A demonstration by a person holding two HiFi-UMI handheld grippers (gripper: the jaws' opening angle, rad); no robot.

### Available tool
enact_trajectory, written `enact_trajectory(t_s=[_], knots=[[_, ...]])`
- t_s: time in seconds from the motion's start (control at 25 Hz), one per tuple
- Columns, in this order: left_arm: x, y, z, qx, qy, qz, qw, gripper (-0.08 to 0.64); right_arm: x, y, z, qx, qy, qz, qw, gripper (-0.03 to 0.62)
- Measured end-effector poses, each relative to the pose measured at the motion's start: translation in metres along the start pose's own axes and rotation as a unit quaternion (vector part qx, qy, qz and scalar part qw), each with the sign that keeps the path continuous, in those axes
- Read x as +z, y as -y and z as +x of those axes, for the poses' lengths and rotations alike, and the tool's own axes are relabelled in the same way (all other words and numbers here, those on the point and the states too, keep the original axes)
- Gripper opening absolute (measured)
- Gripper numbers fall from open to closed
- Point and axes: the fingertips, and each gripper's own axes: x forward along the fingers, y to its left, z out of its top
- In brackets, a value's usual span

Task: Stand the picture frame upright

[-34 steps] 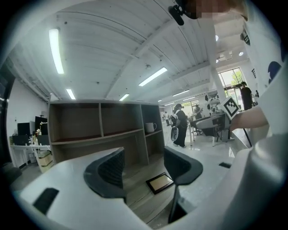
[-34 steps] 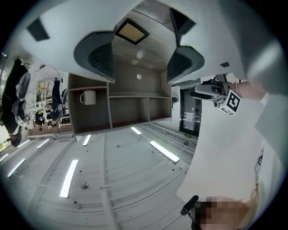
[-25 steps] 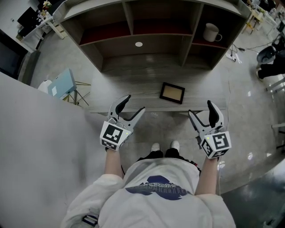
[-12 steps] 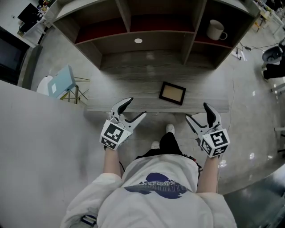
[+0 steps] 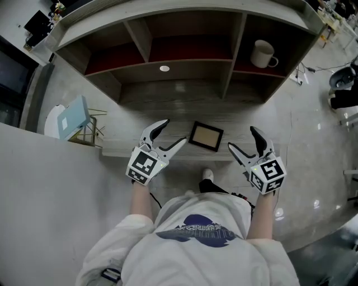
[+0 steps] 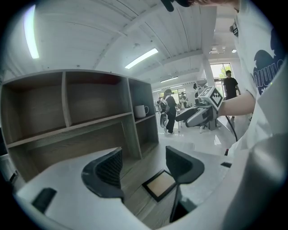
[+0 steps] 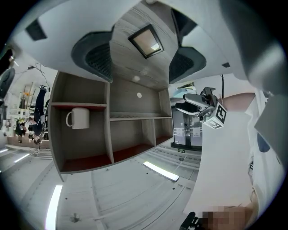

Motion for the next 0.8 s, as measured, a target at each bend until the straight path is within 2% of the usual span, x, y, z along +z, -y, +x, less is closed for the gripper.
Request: enact_trajectory(t_s=[0.2,0.4,0.8], knots=[[0.015,-0.008,0.039,-0.007,-0.003,0.005,1.0,0.285,0.003,0.035,0.006,0.016,-0.007,-0.003,1.0,0.36],[0.005,-0.006,0.07,-0.009,-0.045,0.016,0.9988,0.287,-0.009,0.057,0.015,0.048,-0.029,-0.001,0.998,0.362],[-0.053,-0.005,0.081,-0.03,-0.108,-0.04,0.9928,0.287,-0.055,0.058,0.046,0.083,-0.084,0.039,0.992,0.364]])
